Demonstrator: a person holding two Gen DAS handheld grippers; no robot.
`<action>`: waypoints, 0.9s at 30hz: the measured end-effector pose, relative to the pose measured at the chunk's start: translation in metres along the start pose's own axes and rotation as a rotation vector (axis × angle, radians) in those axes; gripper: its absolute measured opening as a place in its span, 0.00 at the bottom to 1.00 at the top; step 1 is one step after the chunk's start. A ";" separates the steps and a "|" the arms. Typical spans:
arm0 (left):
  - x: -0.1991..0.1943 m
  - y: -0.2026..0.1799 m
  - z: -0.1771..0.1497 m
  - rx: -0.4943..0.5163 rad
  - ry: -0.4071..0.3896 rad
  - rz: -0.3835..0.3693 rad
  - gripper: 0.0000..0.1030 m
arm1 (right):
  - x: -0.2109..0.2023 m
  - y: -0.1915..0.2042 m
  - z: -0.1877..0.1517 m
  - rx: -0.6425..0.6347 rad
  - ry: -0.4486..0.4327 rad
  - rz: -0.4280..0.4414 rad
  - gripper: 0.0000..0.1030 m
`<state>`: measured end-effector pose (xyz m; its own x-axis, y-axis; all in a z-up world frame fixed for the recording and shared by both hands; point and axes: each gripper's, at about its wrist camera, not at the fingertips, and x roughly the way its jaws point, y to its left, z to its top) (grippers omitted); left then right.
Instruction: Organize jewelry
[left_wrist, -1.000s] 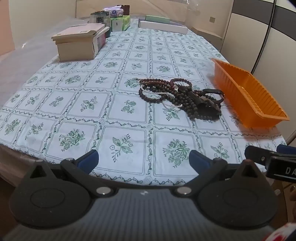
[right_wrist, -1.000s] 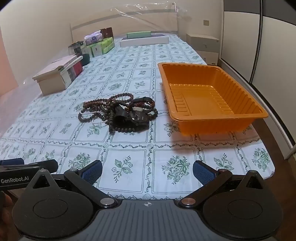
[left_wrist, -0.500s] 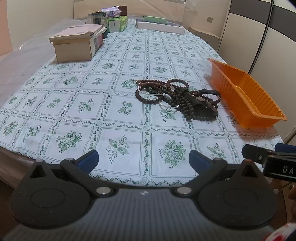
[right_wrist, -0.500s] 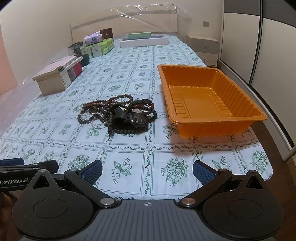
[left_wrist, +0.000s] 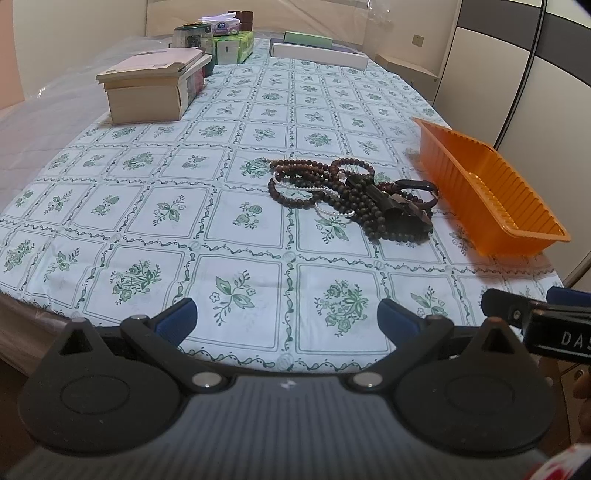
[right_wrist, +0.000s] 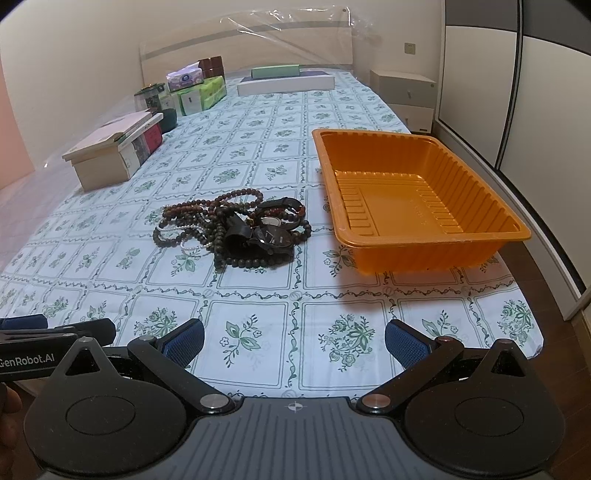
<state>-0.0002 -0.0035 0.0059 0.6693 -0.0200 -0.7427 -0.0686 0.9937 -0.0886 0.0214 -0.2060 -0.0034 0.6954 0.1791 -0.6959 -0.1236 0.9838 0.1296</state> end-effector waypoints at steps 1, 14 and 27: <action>0.000 0.000 0.000 0.000 0.001 0.001 1.00 | 0.000 -0.001 0.000 0.001 0.000 0.001 1.00; 0.000 -0.001 -0.002 -0.010 0.004 -0.003 1.00 | 0.000 -0.002 0.000 0.004 0.002 -0.001 1.00; 0.001 0.002 -0.003 -0.016 0.004 -0.007 1.00 | -0.001 -0.002 -0.001 0.005 0.002 -0.003 1.00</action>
<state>-0.0024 -0.0017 0.0031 0.6667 -0.0278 -0.7448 -0.0753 0.9917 -0.1045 0.0203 -0.2081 -0.0041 0.6942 0.1762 -0.6979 -0.1184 0.9843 0.1308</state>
